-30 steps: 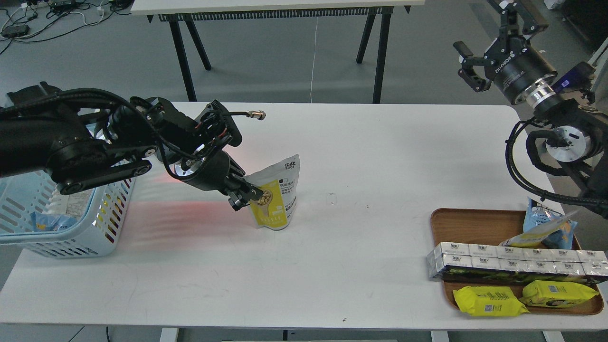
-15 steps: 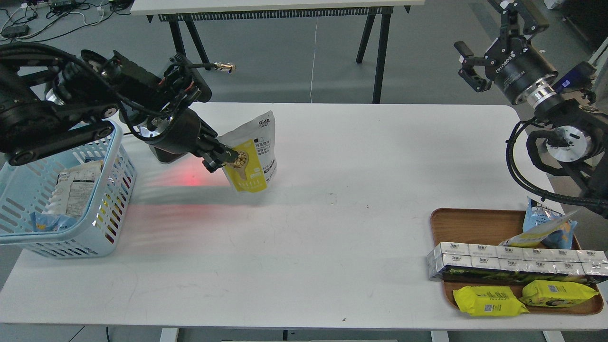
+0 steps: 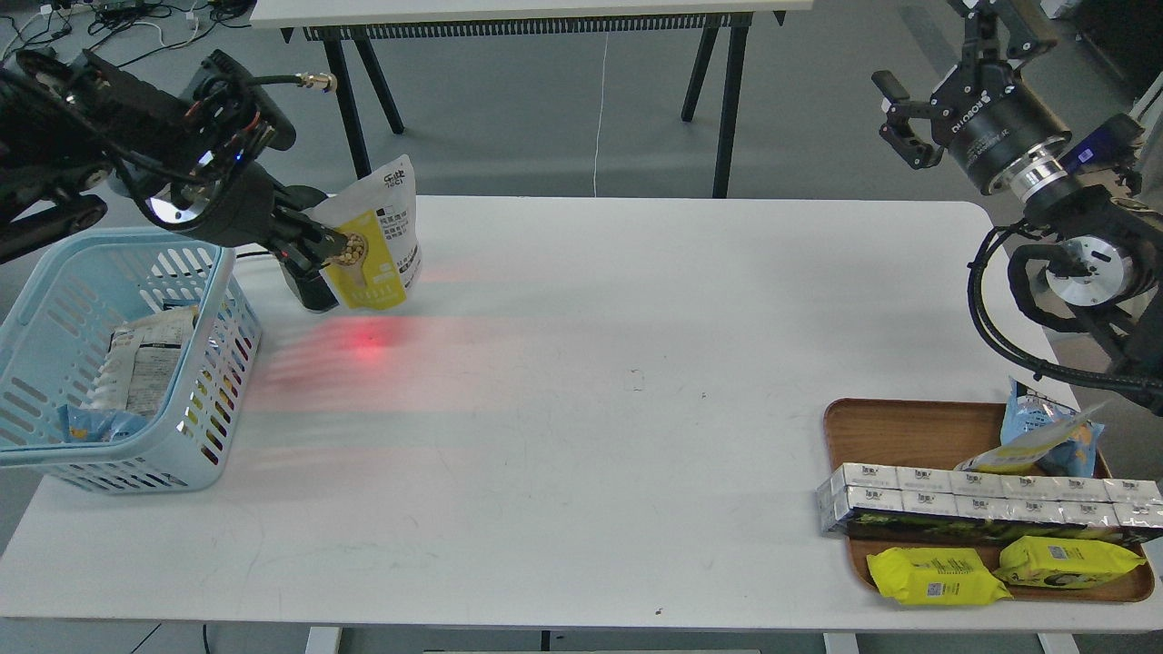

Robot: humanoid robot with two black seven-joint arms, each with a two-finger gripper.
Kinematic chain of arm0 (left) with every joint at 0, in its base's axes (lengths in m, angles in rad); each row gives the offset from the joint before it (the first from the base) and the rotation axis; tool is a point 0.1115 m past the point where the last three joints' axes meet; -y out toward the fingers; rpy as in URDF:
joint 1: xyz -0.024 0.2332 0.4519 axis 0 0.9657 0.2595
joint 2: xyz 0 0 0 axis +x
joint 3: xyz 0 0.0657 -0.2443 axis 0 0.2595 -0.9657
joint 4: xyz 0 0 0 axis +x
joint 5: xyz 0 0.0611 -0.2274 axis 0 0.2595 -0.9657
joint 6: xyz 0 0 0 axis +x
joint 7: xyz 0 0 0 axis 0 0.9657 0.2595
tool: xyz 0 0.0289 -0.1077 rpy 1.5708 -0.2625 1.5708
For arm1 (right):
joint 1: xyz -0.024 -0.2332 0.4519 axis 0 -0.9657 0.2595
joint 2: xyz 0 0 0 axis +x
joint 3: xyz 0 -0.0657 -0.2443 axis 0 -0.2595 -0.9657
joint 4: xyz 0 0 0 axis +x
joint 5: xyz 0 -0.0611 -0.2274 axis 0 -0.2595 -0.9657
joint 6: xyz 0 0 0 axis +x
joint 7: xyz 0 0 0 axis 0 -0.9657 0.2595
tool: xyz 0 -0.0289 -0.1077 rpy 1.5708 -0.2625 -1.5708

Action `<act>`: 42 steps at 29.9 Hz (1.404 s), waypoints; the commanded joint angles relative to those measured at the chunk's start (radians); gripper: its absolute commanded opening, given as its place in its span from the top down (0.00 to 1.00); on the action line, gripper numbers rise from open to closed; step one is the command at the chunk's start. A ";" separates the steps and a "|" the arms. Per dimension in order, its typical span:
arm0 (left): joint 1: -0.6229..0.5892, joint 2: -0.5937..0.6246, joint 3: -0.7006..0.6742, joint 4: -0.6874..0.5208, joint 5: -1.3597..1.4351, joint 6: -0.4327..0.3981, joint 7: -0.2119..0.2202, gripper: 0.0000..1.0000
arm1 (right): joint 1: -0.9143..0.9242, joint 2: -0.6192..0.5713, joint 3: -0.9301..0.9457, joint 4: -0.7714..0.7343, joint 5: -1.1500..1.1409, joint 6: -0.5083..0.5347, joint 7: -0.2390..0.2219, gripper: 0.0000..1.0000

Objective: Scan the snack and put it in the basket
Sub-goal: 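Carry the packet with the left gripper over the blue basket and lower it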

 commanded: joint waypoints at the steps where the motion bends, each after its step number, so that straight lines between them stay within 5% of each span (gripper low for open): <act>1: -0.030 0.090 -0.006 -0.004 0.002 -0.017 0.000 1.00 | 0.000 0.000 0.000 0.000 0.000 0.000 0.000 0.02; 8: -0.192 0.312 -0.005 -0.032 0.009 -0.017 0.000 1.00 | 0.003 0.015 0.004 -0.001 -0.002 0.000 0.000 0.02; 20: -0.149 0.565 0.000 -0.159 0.132 -0.017 0.000 1.00 | 0.000 0.020 0.012 -0.001 0.000 0.000 0.000 0.02; 29: -0.008 0.559 -0.002 -0.171 0.132 -0.017 0.000 1.00 | 0.005 0.031 0.012 -0.001 0.000 0.000 0.000 0.02; 42: 0.113 0.387 -0.006 -0.070 0.129 -0.017 0.000 1.00 | 0.005 0.029 0.012 -0.001 0.000 0.000 0.000 0.02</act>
